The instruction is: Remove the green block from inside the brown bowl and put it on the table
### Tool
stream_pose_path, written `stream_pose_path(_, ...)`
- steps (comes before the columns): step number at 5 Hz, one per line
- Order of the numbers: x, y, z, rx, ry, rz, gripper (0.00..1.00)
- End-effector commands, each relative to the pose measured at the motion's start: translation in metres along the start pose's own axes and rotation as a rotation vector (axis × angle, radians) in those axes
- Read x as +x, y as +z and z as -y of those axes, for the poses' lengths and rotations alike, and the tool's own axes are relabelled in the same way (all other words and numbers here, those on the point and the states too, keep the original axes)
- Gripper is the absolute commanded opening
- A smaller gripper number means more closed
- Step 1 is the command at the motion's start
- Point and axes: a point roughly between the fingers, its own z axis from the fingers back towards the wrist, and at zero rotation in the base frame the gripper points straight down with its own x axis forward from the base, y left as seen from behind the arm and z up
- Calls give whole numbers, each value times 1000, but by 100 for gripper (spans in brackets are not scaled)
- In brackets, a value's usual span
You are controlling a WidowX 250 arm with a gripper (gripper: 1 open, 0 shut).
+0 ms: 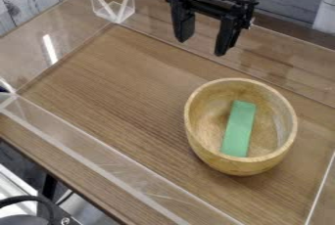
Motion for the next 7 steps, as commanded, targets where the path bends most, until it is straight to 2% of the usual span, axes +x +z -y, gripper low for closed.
stream_pose_path(1, -3, -9, 9, -4, -16, -22, 100)
stream_pose_path(2, -12, -23, 25, -14, -60, -44, 100)
stream_pose_path(3, -17, -35, 40, -25, -102, -36, 100)
stream_pose_path(6, -9, -72, 76, -13, -147, -46, 100)
stream_pose_path(7, -5, -75, 80, -12, -151, -43, 100)
